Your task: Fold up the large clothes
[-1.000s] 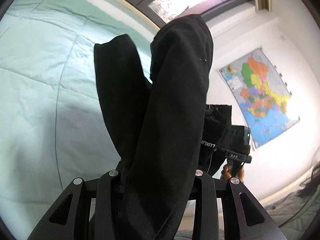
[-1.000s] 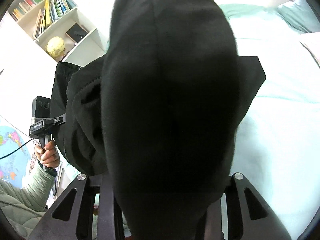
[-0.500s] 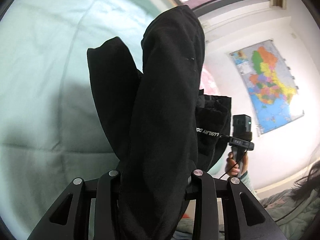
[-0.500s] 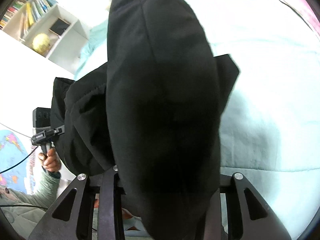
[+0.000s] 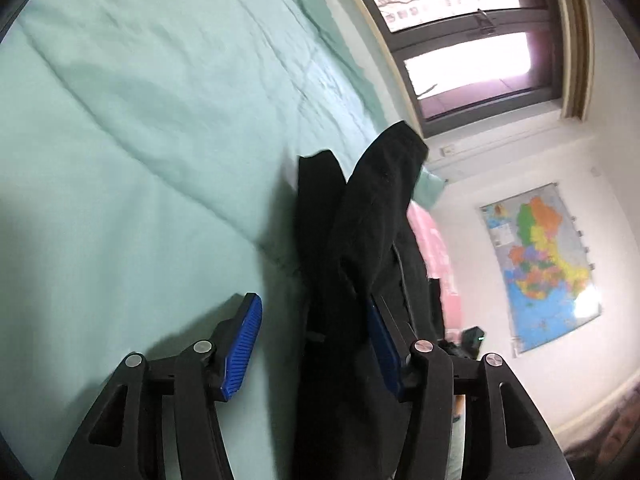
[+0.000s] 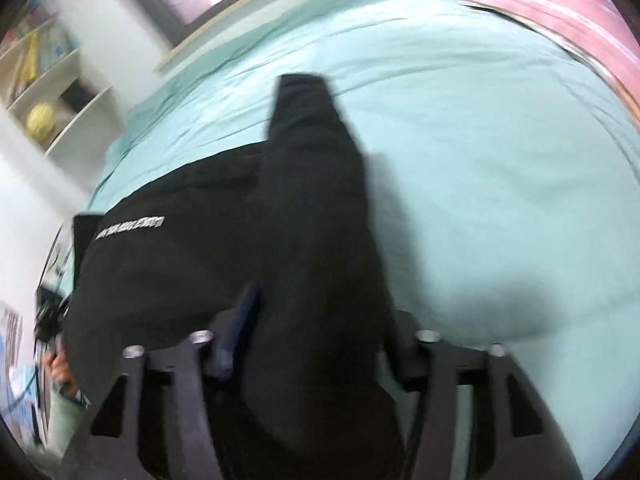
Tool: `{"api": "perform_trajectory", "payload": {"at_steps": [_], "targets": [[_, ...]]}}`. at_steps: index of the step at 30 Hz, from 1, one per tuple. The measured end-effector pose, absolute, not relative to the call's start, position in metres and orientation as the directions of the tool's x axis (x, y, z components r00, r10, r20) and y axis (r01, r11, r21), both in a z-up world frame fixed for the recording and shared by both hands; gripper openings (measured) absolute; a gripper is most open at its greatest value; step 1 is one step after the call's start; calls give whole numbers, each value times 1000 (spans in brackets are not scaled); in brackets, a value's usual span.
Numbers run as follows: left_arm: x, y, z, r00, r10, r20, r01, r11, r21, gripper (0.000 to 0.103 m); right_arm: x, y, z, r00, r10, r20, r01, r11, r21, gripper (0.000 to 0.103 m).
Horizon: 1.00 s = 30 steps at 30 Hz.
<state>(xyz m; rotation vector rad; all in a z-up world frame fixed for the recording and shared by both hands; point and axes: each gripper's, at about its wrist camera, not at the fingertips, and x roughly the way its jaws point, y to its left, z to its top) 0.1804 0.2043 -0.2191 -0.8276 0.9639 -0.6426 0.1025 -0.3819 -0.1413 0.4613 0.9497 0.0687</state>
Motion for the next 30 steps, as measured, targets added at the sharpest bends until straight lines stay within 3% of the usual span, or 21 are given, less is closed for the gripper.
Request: {"api": "perform_trajectory", "payload": {"at_steps": [3,5,10,15,20,25,30], "targets": [[159,215,-178,528,-648,-549,131,701,-701,56,88,-382,-125,610,134,-781,198,928,314,68],[141,208,-145,563,-642,-520,211,720,-661,56,72,-373,-99,636,-1,-772,250,946,205,72],[120,117,-93,603,-551,-578,347,833,-431,56,51,-329,-54,696,-1,-718,157,976,151,72],[145,22,-105,546,-508,-667,379,859,-344,56,90,-216,-81,612,50,-789,56,993,106,72],[175,-15,-157,472,-401,-785,304,910,-282,56,84,-204,-144,528,16,-849,85,994,72,72],[180,-20,-163,496,-346,-796,290,931,-224,56,83,-196,-147,541,-11,-841,106,993,55,72],[142,-30,-112,630,-170,-758,262,965,2,56,73,-189,-111,554,7,-832,183,974,130,73]]}}
